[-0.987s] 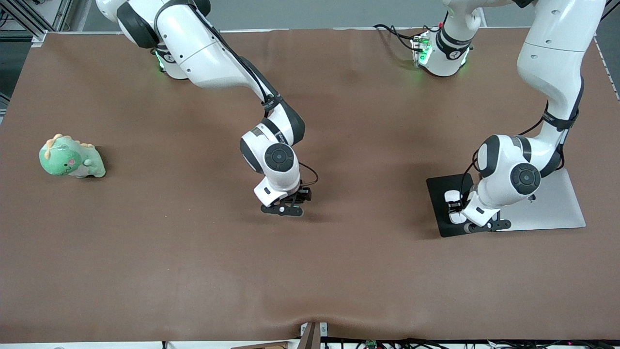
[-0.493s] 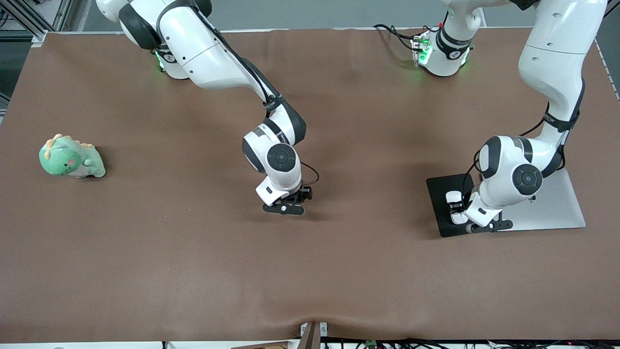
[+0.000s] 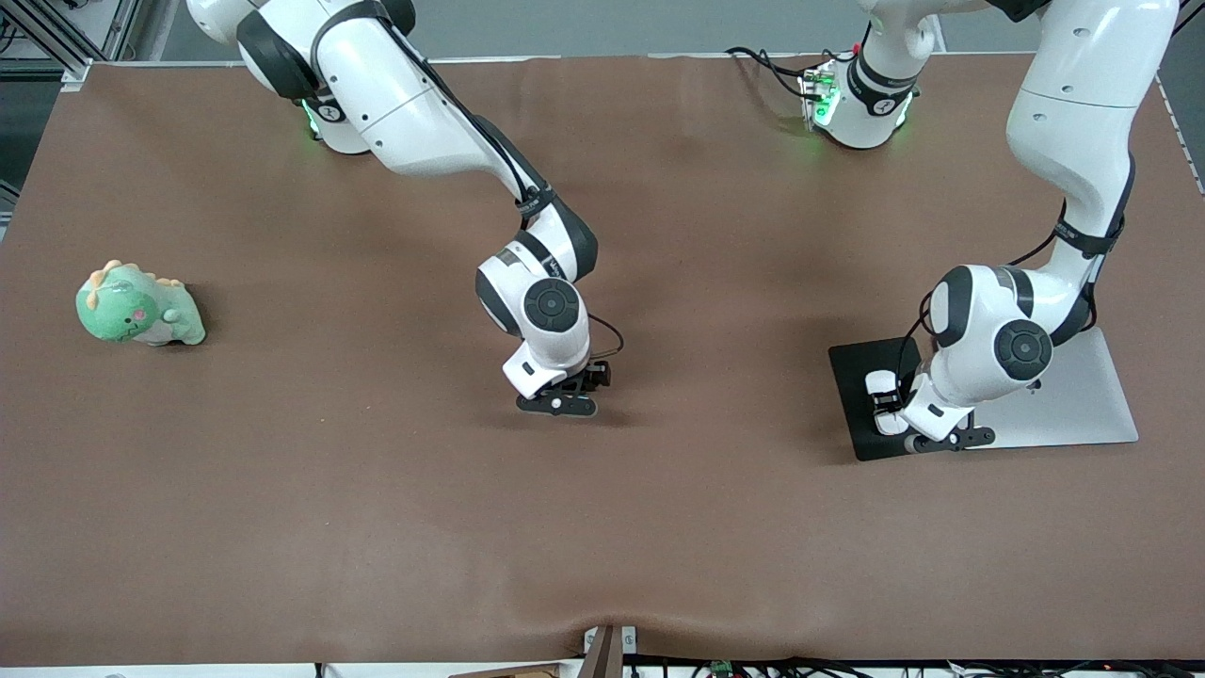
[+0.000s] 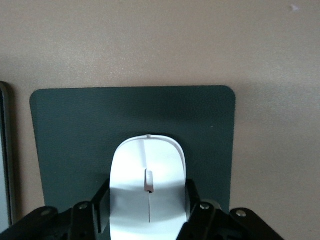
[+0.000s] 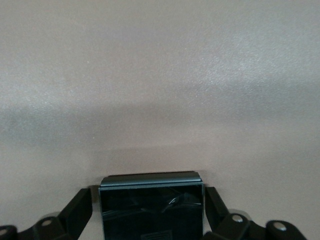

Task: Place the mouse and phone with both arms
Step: 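Lower the mouse onto the pad while the right gripper carries the phone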

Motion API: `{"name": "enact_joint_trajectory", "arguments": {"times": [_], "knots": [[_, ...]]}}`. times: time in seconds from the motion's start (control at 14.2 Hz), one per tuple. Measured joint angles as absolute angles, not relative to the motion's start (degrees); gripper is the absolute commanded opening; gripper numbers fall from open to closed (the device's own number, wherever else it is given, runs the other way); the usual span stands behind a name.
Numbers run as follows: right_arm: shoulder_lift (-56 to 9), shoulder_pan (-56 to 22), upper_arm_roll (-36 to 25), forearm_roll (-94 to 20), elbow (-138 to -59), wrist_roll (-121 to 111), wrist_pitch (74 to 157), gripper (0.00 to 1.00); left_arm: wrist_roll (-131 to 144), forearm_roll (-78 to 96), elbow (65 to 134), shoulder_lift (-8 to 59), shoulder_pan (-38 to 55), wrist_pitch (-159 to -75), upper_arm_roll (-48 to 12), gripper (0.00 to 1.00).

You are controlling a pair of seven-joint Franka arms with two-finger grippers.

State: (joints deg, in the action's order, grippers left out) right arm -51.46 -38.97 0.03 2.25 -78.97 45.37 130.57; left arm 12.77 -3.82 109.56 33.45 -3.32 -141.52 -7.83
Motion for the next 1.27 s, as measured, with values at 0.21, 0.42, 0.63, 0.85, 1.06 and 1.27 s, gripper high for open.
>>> {"name": "enact_joint_trajectory", "arguments": {"times": [0.21, 0.42, 0.63, 0.85, 1.06, 1.27], "knots": [[-51.3, -39.0, 0.1, 2.2, -78.8, 45.4, 130.8, 0.00, 12.5, -3.8, 109.6, 33.7, -3.3, -141.6, -7.8, 0.55], [-51.0, -38.8, -0.6, 2.2, -78.3, 45.6, 130.9, 0.00, 11.5, -3.8, 109.5, 33.7, -3.4, -141.6, -7.8, 0.55], [-46.8, -35.3, -1.7, 2.2, -77.0, 45.9, 128.1, 0.00, 11.3, -3.8, 109.4, 33.8, -3.5, -141.7, -7.7, 0.55], [-39.5, -27.6, -1.8, 2.2, -76.9, 42.8, 122.4, 0.00, 11.3, -3.8, 109.1, 33.8, -3.5, -141.7, -7.7, 0.55], [-33.9, -20.5, -1.6, 2.2, -77.3, 35.2, 115.6, 0.00, 11.3, -3.8, 109.1, 34.1, -3.5, -141.8, -7.7, 0.57], [-29.6, -15.0, -1.5, 2.1, -81.3, 27.1, 112.1, 0.00, 11.3, -3.8, 109.1, 34.3, -3.5, -141.9, -7.7, 1.00]]}}
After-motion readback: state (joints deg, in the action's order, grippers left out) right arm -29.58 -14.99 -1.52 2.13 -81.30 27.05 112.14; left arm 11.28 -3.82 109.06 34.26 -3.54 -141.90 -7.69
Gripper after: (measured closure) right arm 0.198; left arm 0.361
